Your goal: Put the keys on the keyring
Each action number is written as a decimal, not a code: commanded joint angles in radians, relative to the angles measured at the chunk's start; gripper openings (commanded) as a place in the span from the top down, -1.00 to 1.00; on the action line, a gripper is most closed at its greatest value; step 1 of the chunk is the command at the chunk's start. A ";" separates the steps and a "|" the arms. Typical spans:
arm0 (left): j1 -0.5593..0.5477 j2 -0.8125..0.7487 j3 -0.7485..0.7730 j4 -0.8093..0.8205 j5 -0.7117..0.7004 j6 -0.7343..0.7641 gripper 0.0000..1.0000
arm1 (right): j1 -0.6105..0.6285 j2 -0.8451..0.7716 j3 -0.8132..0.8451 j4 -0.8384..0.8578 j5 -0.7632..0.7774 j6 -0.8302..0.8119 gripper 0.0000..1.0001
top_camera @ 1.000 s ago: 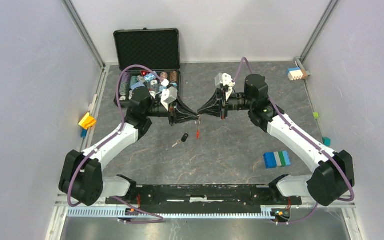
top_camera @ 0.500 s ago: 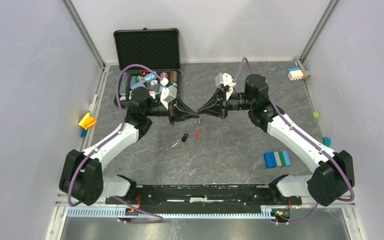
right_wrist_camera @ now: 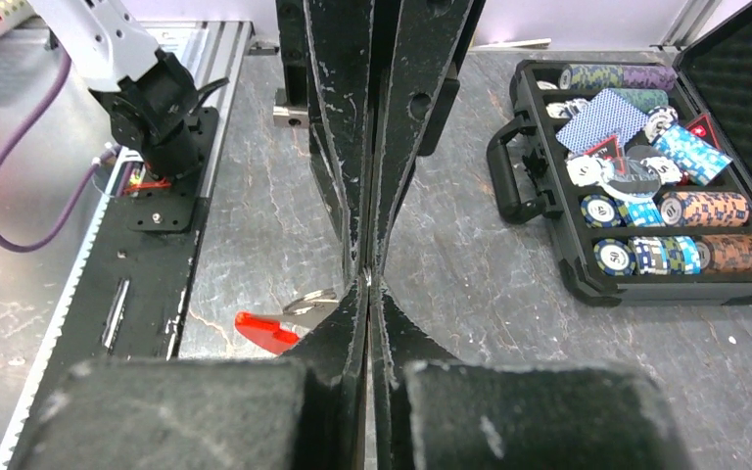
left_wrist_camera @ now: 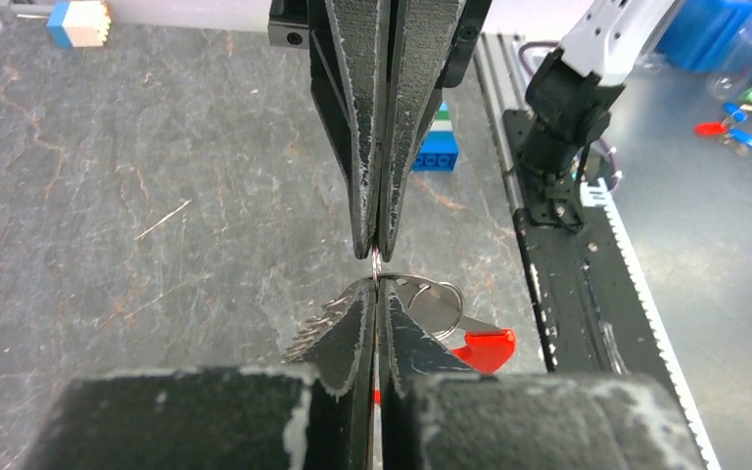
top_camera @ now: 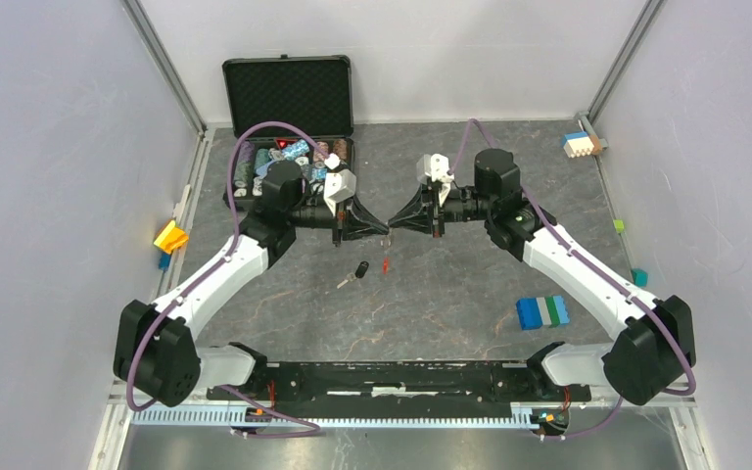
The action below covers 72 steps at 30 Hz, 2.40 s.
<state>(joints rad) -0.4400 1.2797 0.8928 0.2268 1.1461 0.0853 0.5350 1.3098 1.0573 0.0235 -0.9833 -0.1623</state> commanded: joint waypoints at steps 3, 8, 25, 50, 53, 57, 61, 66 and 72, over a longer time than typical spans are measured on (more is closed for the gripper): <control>-0.003 -0.049 0.156 -0.437 -0.034 0.342 0.96 | -0.004 -0.034 -0.009 -0.139 0.060 -0.176 0.91; -0.006 -0.037 0.223 -0.586 -0.077 0.437 0.96 | 0.005 -0.034 -0.020 -0.155 0.049 -0.207 0.88; -0.048 -0.023 0.230 -0.609 -0.141 0.462 0.96 | 0.039 -0.034 -0.013 -0.198 0.011 -0.251 0.53; -0.071 -0.032 0.190 -0.554 -0.154 0.428 0.95 | 0.071 -0.018 -0.014 -0.152 0.136 -0.209 1.00; -0.069 -0.042 0.170 -0.533 -0.153 0.426 0.88 | 0.071 -0.018 -0.014 -0.150 0.137 -0.208 1.00; -0.057 -0.052 0.167 -0.543 -0.144 0.445 0.31 | 0.071 -0.023 -0.011 -0.167 0.131 -0.227 1.00; -0.030 -0.046 0.167 -0.544 -0.117 0.469 0.04 | 0.069 -0.032 -0.011 -0.176 0.121 -0.238 1.00; -0.029 -0.027 0.152 -0.476 -0.079 0.449 0.05 | 0.068 -0.032 -0.005 -0.180 0.108 -0.237 1.00; -0.033 -0.005 0.162 -0.471 -0.062 0.452 0.18 | 0.069 -0.030 0.002 -0.176 0.104 -0.229 1.00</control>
<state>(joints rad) -0.4698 1.2640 1.0496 -0.2905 1.0359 0.5064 0.6014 1.3025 1.0336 -0.1818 -0.8593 -0.3901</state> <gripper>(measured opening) 0.427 0.006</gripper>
